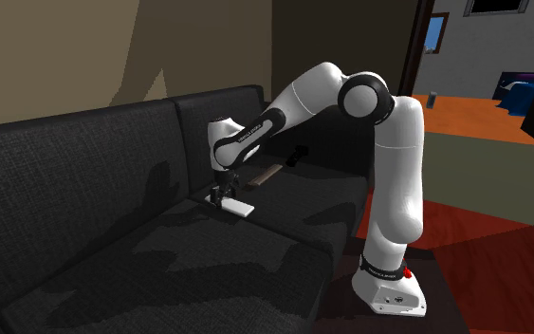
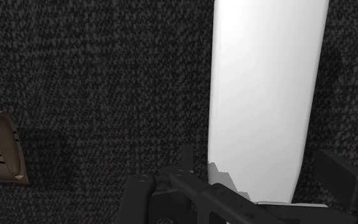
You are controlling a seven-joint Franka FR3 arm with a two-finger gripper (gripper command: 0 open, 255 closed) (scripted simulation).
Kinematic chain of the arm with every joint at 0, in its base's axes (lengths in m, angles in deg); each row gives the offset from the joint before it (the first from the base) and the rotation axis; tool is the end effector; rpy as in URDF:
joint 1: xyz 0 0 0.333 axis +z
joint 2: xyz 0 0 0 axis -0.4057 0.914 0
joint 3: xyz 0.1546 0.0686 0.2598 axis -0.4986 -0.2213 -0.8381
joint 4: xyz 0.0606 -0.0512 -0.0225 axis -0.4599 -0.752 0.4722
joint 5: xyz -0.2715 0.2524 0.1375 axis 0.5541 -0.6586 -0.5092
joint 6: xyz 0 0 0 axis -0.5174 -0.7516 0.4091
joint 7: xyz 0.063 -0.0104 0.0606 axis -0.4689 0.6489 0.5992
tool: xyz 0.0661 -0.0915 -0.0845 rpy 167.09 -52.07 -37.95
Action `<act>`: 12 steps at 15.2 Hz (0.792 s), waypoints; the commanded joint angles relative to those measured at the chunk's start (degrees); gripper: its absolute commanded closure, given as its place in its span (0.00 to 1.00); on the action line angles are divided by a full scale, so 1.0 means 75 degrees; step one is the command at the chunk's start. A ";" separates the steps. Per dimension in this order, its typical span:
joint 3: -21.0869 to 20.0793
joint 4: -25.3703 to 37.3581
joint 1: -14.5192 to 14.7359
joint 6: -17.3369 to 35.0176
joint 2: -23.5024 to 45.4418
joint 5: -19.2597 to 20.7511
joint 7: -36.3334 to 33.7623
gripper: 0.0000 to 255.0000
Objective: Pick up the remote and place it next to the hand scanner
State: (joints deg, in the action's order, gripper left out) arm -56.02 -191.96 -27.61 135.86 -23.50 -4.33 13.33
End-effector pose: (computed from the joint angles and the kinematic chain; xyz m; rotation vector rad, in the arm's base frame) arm 0.5689 -0.0763 0.3066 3.0967 -0.4001 0.0001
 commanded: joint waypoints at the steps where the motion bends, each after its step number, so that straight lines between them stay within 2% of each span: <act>1: 0.0000 0.0000 0.0000 0.0002 0.0001 0.0000 0.0000 0.00; 2: 0.0000 0.0000 0.0000 0.0001 0.0001 0.0000 0.0000 0.00; 3: 0.0000 0.0000 0.0000 0.0001 0.0001 0.0000 0.0000 1.00; 12: 0.0000 0.0000 0.0000 0.0002 0.0001 0.0000 0.0000 1.00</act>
State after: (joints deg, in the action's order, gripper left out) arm -56.02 -191.96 -27.61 135.87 -23.51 -4.34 13.32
